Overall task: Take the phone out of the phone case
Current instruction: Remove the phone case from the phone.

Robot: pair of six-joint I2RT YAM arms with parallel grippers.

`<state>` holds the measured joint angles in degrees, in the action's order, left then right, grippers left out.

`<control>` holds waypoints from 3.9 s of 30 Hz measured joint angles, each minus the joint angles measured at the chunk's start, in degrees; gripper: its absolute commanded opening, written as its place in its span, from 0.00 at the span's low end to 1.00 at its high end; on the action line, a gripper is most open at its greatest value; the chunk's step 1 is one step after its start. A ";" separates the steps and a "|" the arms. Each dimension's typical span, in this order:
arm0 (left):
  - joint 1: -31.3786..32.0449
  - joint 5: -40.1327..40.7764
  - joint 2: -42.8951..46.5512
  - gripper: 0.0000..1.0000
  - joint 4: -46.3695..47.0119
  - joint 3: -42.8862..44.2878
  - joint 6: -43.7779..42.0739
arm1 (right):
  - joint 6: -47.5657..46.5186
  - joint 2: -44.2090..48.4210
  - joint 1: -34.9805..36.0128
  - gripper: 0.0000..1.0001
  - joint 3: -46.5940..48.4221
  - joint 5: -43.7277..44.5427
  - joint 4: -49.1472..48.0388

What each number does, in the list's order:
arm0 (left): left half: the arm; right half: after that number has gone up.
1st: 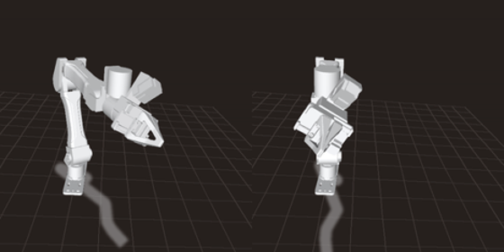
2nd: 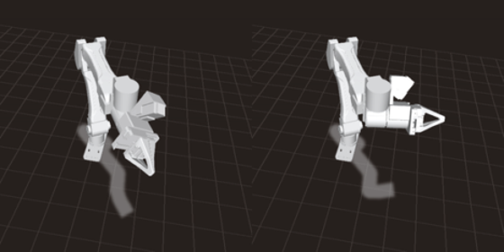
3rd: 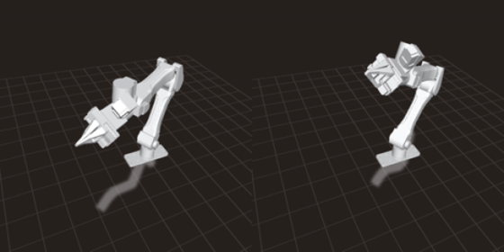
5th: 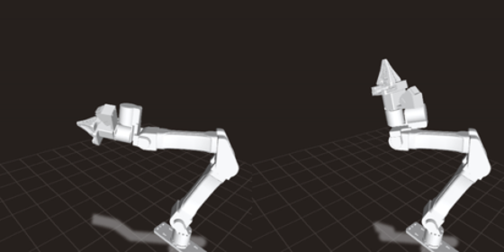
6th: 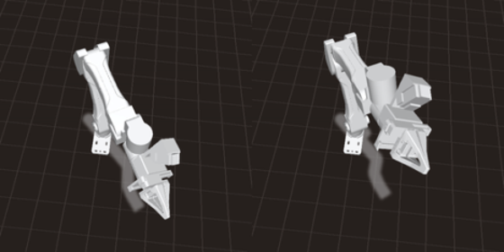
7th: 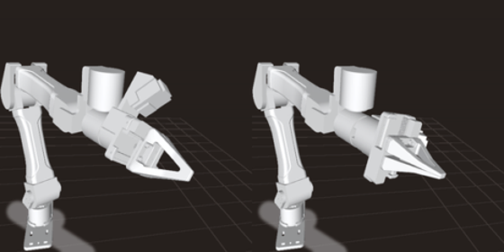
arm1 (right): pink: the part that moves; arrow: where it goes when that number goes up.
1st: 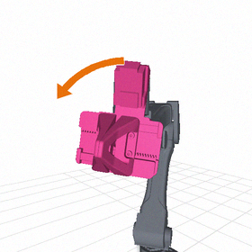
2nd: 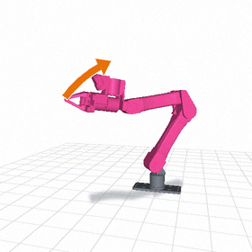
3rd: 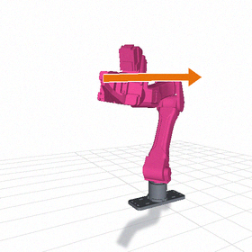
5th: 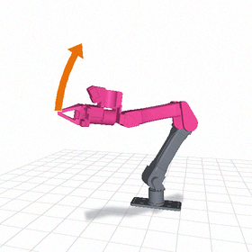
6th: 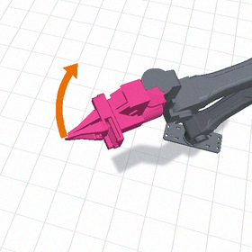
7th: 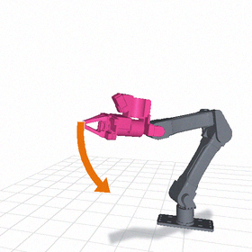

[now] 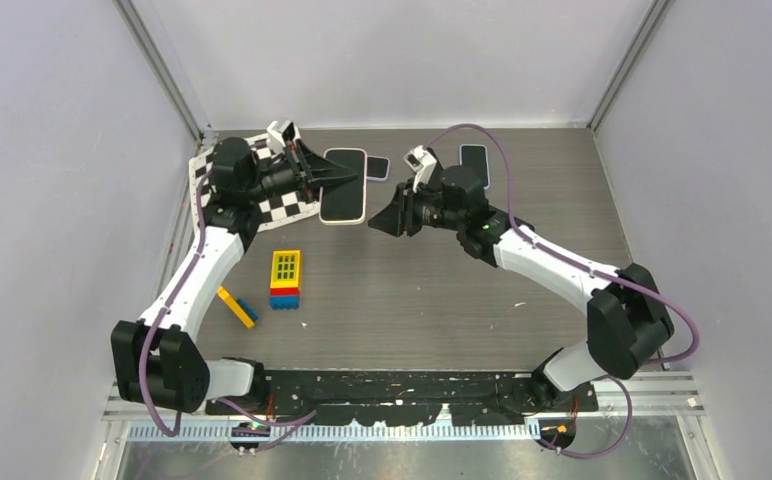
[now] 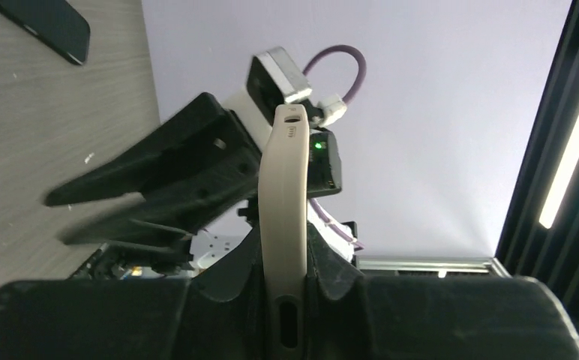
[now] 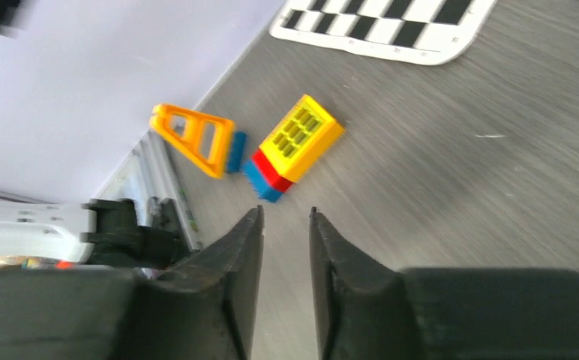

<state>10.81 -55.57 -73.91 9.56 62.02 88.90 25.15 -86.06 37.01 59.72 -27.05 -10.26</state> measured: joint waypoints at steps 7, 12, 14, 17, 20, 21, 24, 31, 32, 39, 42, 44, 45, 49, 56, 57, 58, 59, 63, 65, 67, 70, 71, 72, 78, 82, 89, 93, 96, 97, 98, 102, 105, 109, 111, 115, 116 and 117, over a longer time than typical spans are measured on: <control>-2.19 -1.31 0.83 0.00 0.02 0.68 -10.34 | 8.07 5.86 -1.97 0.67 0.55 -11.89 -5.77; -2.16 -2.32 3.06 0.00 0.87 0.85 -16.11 | 17.55 6.03 -2.29 0.68 2.84 -18.99 -12.61; -2.16 -2.60 3.80 0.00 1.75 0.85 -17.29 | 21.03 5.73 -2.29 0.68 3.69 -20.55 -14.80; -2.16 -2.78 4.33 0.00 2.67 0.85 -18.03 | 24.96 4.63 -2.19 0.68 4.94 -21.66 -17.18; -2.16 -2.75 4.50 0.00 3.04 0.85 -18.80 | 27.52 3.26 -1.68 0.68 5.99 -22.60 -18.18; -2.16 -2.73 4.50 0.00 3.06 0.85 -18.93 | 27.76 2.89 -1.53 0.67 6.23 -22.84 -18.16; -2.16 -2.54 4.52 0.00 3.06 0.85 -18.97 | 28.02 1.81 -0.72 0.59 6.80 -23.43 -17.62; -2.16 -2.54 4.50 0.00 3.04 0.85 -19.21 | 27.54 -0.17 0.55 0.25 7.76 -26.69 -16.68; -2.16 -2.58 4.50 0.00 2.97 0.85 -19.50 | 27.58 -0.42 0.61 0.25 8.02 -27.26 -16.63; -2.19 -2.67 4.46 0.00 3.10 0.87 -20.55 | 27.65 -2.36 0.79 0.36 9.66 -29.59 -16.11; -2.19 -2.51 4.44 0.00 2.25 0.96 -22.05 | 27.56 -3.23 0.81 0.32 10.29 -30.03 -15.17; -2.19 -2.34 4.42 0.00 0.72 1.40 -23.61 | 27.54 -3.78 0.81 0.26 10.78 -30.16 -14.32; -2.19 -2.21 4.42 0.00 -0.11 1.64 -24.63 | 27.52 -4.09 0.81 0.24 11.06 -30.29 -13.86; -2.21 -1.75 4.39 0.00 -1.55 2.01 -26.53 | 27.52 -4.33 0.81 0.28 11.30 -30.23 -12.50; -2.21 -0.85 3.85 0.00 -4.48 2.58 -26.73 | 26.38 -4.33 0.83 0.51 11.30 -30.88 -12.68; -2.23 -0.68 3.85 0.00 -5.27 2.71 -27.32 | 26.23 -4.33 0.83 0.51 11.30 -30.95 -12.68; -2.34 -0.44 3.85 0.00 -7.10 3.34 -28.35 | 26.16 -4.33 0.83 0.50 11.30 -30.95 -12.61; -2.43 -0.37 3.85 0.00 -7.74 3.61 -28.81 | 26.12 -4.33 0.83 0.50 11.30 -30.93 -12.46; -3.04 0.11 3.85 0.00 -11.08 5.64 -31.36 | 26.01 -4.33 0.83 0.44 11.30 -30.93 -12.37; -3.28 0.13 3.85 0.00 -12.00 6.21 -32.09 | 26.01 -4.33 0.83 0.40 11.30 -30.93 -12.35; -3.39 0.28 3.85 0.00 -12.04 6.29 -32.09 | 26.01 -4.33 0.83 0.34 11.30 -30.93 -12.37; -3.39 0.31 3.72 0.00 -11.80 6.29 -30.97 | 25.94 -4.33 0.94 0.26 11.30 -30.88 -12.44; -3.39 0.26 3.65 0.00 -11.78 6.29 -30.62 | 25.97 -4.33 1.01 0.25 11.30 -30.77 -12.44; -3.41 0.28 3.63 0.00 -11.82 6.29 -30.34 | 25.97 -4.35 1.03 0.23 11.30 -30.71 -12.41; -3.45 0.07 3.15 0.00 -11.85 6.32 -27.58 | 25.62 -4.35 1.11 0.10 10.99 -30.53 -13.60; -3.72 -0.63 1.46 0.00 -12.15 6.32 -24.33 | 22.43 -4.31 1.16 0.01 10.86 -29.66 -13.03; -4.17 -0.81 -0.02 0.00 -13.88 5.60 -21.27 | 10.32 -2.51 2.45 0.01 12.70 -24.33 -1.97; -4.24 -0.31 -0.02 0.00 -13.62 4.52 -20.17 | 4.68 -1.36 3.30 0.01 13.31 -20.76 2.99; -4.35 0.63 -0.02 0.00 -12.35 2.58 -18.45 | 0.66 -0.68 4.04 0.01 13.31 -17.57 6.08; -4.37 1.07 -0.02 0.00 -11.67 1.86 -17.51 | -0.66 -0.52 4.24 0.01 13.31 -16.59 6.93; -4.37 1.66 -0.07 0.00 -11.34 1.33 -16.83 | -1.66 -0.37 4.39 0.01 13.31 -15.89 7.52; -4.37 3.34 -0.76 0.00 -10.45 0.85 -14.95 | -6.32 0.57 4.94 0.01 13.31 -11.72 9.53; -4.37 5.25 -0.90 0.00 -10.05 0.79 -13.86 | -8.24 1.09 5.27 0.01 13.31 -8.66 10.19; -4.39 7.26 -0.98 0.00 -9.16 0.68 -12.74 | -8.52 1.33 5.62 0.01 13.25 -5.16 10.08; -4.42 8.17 -1.01 0.00 -8.24 0.33 -12.00 | -8.00 1.33 5.66 0.01 13.20 -3.93 9.79; -4.63 9.64 -1.03 0.00 -5.31 -1.09 -9.99 | -4.85 0.92 5.66 0.01 12.79 -1.88 8.46; -4.76 9.92 -1.03 0.00 -4.17 -1.64 -9.35 | -3.58 0.55 5.66 0.01 12.79 -1.46 8.31; -4.81 10.14 -1.07 0.00 -3.45 -1.92 -8.81 | -2.16 0.15 5.64 0.01 12.79 -1.11 8.09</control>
<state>6.00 -45.43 -74.98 6.11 60.10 80.09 22.98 -85.91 42.65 72.51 -28.16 -2.17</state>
